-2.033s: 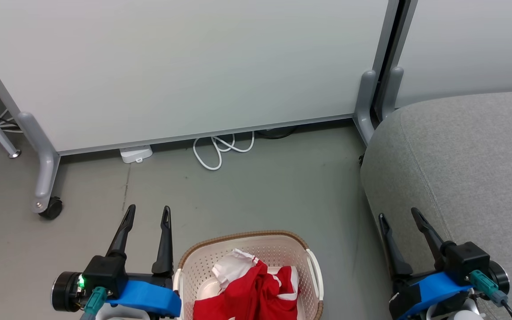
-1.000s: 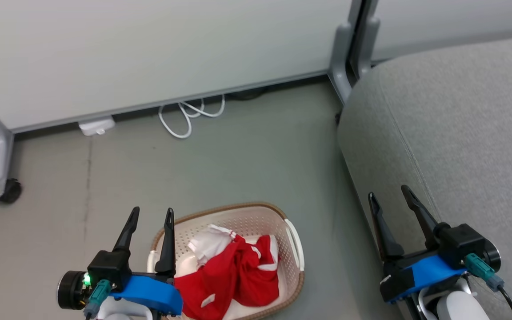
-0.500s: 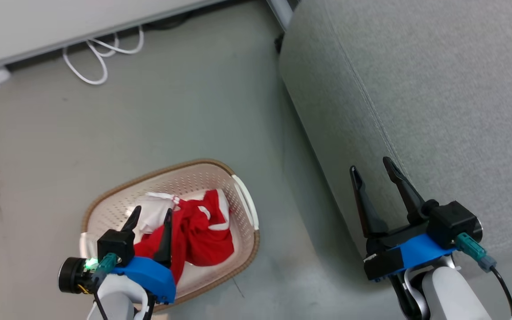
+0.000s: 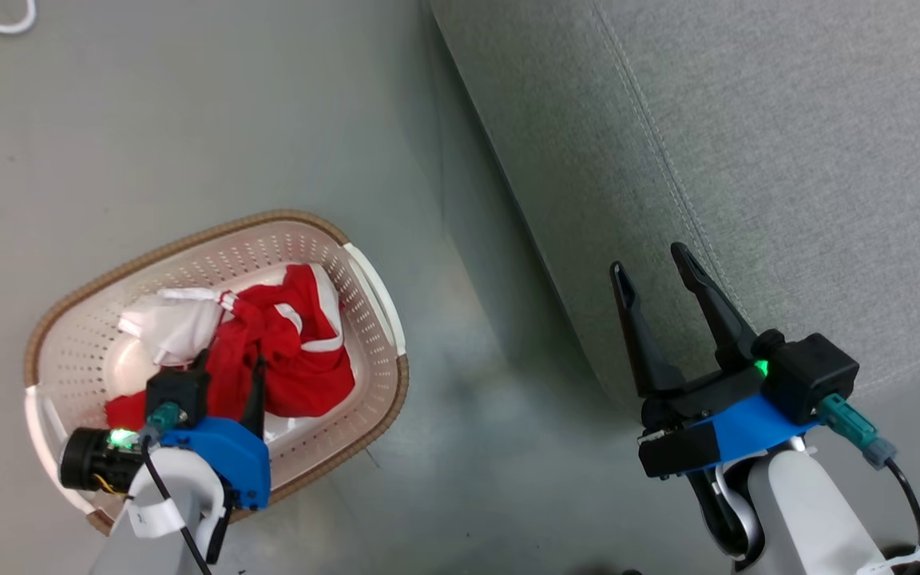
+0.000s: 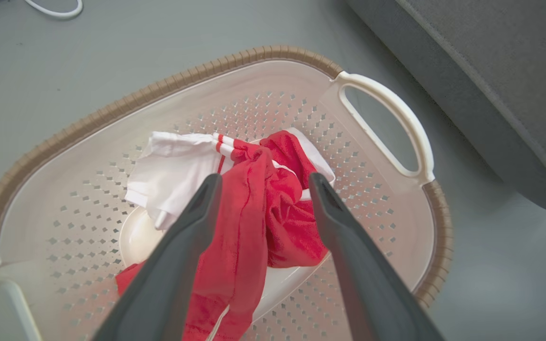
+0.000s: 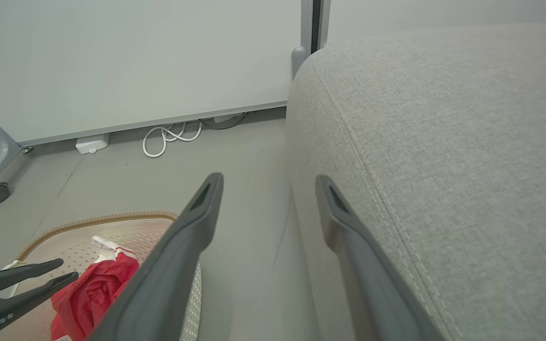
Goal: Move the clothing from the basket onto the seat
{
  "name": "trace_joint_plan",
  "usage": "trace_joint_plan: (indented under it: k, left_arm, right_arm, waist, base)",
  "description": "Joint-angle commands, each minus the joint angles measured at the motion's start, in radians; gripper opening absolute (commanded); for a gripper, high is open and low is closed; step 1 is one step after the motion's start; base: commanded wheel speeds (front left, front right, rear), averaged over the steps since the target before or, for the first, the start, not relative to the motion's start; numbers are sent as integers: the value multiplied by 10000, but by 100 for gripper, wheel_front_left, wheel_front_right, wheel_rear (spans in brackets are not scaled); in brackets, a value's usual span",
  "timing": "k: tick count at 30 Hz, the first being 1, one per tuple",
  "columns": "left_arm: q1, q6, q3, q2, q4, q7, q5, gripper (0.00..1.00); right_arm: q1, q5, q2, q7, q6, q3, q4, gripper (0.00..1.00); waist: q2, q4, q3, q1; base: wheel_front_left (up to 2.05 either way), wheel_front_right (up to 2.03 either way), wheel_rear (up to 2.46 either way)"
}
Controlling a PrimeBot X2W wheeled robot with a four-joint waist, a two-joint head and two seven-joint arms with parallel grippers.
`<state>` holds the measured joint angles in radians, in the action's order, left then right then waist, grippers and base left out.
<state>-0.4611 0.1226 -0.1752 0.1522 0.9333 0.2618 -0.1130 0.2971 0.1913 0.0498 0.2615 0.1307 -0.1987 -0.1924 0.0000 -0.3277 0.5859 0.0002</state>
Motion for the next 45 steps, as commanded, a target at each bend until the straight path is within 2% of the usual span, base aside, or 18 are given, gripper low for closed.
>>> trace_joint_plan:
  k: [1,13,17,27,28,29,30,31,45]
  left_arm:
    - [-303,-81,-8,98,145,49,13,100]
    - [-1648,-538,29,405,1697,38,-41,100]
    - [-1952,-772,44,507,2148,0,-81,100]
    - [-2357,-985,81,630,2899,-95,-274,100]
    - [-2393,-973,105,637,2938,-93,-301,84]
    - [-2426,-962,96,647,2984,-125,-334,42]
    - [-2452,-939,78,664,3017,-139,-344,28]
    - [-2473,-912,53,684,3045,-153,-344,0]
    - [-2723,-470,-173,828,3302,-199,-534,0]
  right_arm:
    - [214,79,11,49,1,-32,104,100]
    - [496,309,13,52,1,-335,485,100]
    - [516,381,11,52,1,-421,521,100]
    - [610,504,11,51,1,-482,519,100]
    - [619,506,11,51,1,-481,520,100]
    - [620,512,11,51,1,-488,522,100]
    - [623,520,11,51,1,-504,525,100]
    - [631,545,11,51,1,-522,530,100]
    - [714,591,11,52,1,-573,463,100]
  waist:
    - [0,-200,401,-2]
    - [0,-404,1458,-2]
    - [0,-477,1614,-2]
    - [0,-576,1771,-2]
    - [0,-579,1781,-2]
    - [0,-583,1791,-2]
    - [0,-588,1800,-2]
    - [0,-593,1812,-2]
    - [0,-439,1807,-2]
  base:
    - [0,0,0]
    - [0,0,0]
    - [0,0,0]
    - [0,0,0]
    - [0,0,0]
    - [0,0,0]
    - [0,0,0]
    - [0,0,0]
    - [0,0,0]
